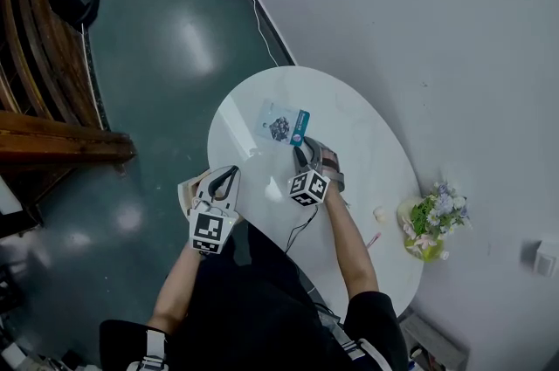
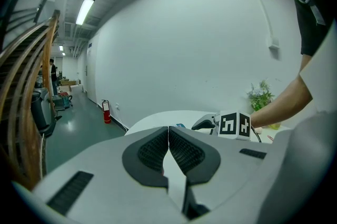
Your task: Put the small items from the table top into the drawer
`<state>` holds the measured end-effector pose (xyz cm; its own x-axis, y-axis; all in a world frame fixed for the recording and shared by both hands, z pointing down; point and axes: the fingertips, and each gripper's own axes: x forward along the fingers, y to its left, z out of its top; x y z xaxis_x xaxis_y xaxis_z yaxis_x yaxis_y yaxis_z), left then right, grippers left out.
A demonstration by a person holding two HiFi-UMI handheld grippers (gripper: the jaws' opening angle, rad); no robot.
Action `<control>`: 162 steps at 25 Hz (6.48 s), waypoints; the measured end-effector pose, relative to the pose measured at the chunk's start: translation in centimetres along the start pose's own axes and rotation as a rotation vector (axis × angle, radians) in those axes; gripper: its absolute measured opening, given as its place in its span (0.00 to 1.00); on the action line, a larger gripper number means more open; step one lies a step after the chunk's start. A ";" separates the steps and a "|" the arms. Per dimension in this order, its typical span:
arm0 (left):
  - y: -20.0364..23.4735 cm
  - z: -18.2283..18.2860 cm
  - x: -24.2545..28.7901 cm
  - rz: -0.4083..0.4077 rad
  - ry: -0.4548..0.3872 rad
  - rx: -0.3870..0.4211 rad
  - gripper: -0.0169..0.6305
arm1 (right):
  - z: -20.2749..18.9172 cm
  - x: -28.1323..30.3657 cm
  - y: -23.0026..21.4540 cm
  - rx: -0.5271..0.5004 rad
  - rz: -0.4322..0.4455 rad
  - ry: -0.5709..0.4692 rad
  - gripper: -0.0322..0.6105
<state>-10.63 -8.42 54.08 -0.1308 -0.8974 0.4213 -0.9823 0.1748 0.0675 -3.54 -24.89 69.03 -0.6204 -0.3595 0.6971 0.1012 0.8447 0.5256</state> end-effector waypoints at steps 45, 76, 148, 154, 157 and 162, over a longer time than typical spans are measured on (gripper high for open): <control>1.8 0.6 -2.6 0.023 -0.021 0.003 0.06 | 4.0 -3.6 -1.9 0.264 -0.077 -0.057 0.10; 5.0 1.0 -14.4 0.015 -0.105 0.038 0.06 | 20.4 -22.5 1.2 0.712 -0.231 -0.472 0.10; 10.6 -22.6 -18.1 0.170 0.109 -0.200 0.06 | 15.1 -5.1 29.8 0.584 0.188 -0.246 0.10; 10.8 -24.3 -17.5 0.168 0.132 -0.213 0.06 | 14.4 -2.9 30.6 0.592 0.181 -0.219 0.10; 10.9 -25.1 -17.4 0.170 0.144 -0.225 0.06 | 14.2 -2.2 31.1 0.583 0.184 -0.210 0.10; 11.2 -26.1 -17.2 0.173 0.141 -0.242 0.06 | 13.8 -1.1 31.8 0.576 0.188 -0.190 0.10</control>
<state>-15.90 19.57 71.24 -0.2563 -0.7840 0.5654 -0.8847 0.4259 0.1895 -10.39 7.84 78.25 -0.7655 -0.1520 0.6252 -0.1798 0.9835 0.0188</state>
